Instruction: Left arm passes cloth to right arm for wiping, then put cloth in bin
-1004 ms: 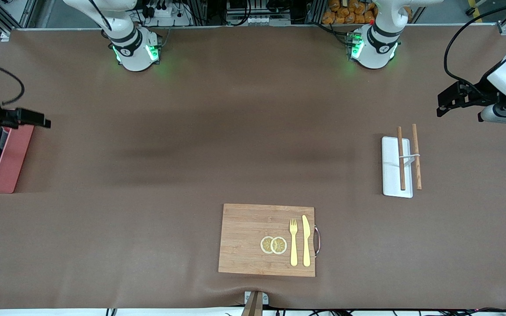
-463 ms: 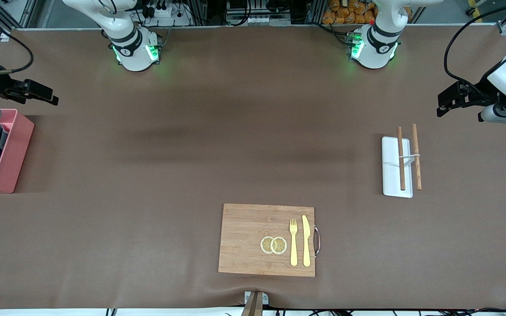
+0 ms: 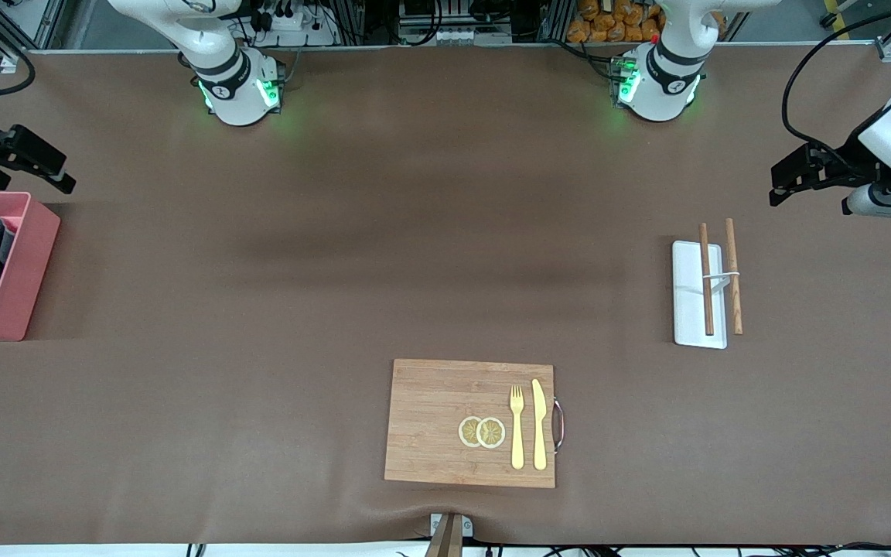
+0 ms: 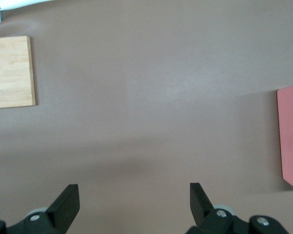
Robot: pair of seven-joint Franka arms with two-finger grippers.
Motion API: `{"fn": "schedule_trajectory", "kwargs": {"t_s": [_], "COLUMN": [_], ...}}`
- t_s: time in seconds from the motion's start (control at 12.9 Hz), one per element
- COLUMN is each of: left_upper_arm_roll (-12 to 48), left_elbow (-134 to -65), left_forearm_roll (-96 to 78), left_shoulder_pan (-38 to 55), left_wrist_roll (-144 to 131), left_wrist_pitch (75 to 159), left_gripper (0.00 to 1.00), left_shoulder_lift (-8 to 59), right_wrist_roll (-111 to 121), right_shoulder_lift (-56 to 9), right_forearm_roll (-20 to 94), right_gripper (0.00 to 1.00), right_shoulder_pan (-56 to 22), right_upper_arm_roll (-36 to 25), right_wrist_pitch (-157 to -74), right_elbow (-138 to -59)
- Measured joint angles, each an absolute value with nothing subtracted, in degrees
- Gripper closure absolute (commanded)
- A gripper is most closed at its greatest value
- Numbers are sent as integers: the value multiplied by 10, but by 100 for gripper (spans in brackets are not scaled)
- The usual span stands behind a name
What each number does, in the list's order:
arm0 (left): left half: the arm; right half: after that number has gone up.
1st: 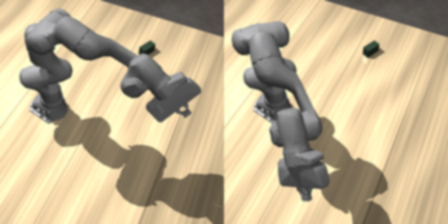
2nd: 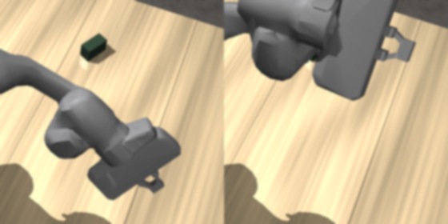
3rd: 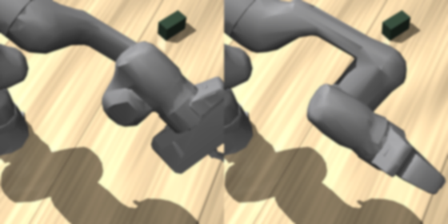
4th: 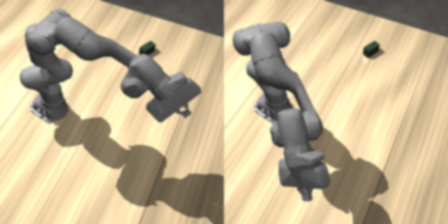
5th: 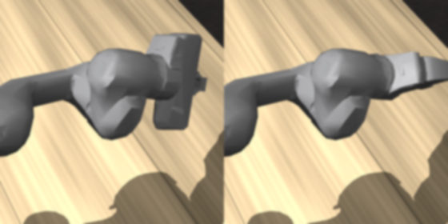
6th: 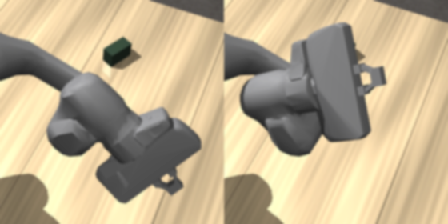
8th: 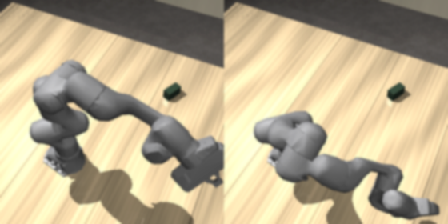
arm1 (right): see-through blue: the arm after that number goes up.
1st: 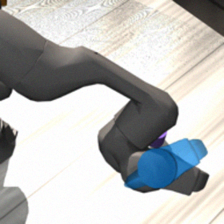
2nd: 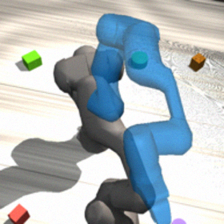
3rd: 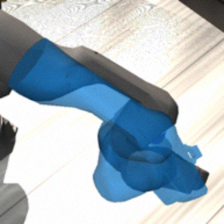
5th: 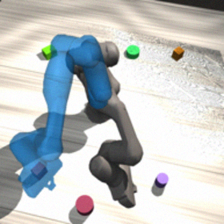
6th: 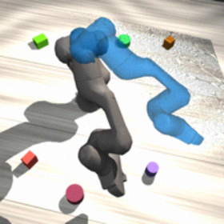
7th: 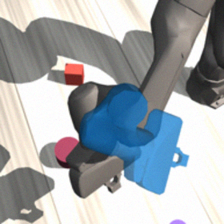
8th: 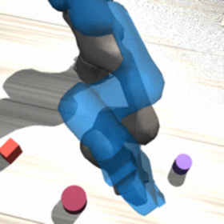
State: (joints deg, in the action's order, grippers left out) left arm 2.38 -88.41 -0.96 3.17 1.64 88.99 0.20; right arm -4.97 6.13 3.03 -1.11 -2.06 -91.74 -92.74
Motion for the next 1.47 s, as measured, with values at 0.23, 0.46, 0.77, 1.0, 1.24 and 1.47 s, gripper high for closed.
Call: {"fn": "schedule_trajectory", "kwargs": {"t_s": [0.23,0.46,0.77,1.0,1.24,1.47], "left_upper_arm_roll": [24,24,24,24,24,24], "left_elbow": [-884,-884,-884,-884,-884,-884], "left_forearm_roll": [-10,-10,-10,-10,-10,-10], "left_shoulder_pan": [32,32,32,32,32,32], "left_wrist_roll": [16,16,16,16,16,16], "left_wrist_pitch": [890,890,890,890,890,890], "left_gripper": [0,0,0,0,0,0], "left_shoulder_lift": [2,2,2,2,2,2], "right_wrist_roll": [-33,-28,-28,-28,-28,-28], "right_shoulder_lift": [31,8,-18,-27,-27,-27], "right_forearm_roll": [26,24,22,22,22,22], "right_gripper": [0,0,0,0,0,0], "right_shoulder_pan": [-9,-6,-6,-6,-6,-7], "right_upper_arm_roll": [-21,-22,-22,-22,-21,-21], "right_wrist_pitch": [-921,-924,-924,-924,-923,-922], "right_elbow": [-905,-889,-855,-845,-844,-844]}}
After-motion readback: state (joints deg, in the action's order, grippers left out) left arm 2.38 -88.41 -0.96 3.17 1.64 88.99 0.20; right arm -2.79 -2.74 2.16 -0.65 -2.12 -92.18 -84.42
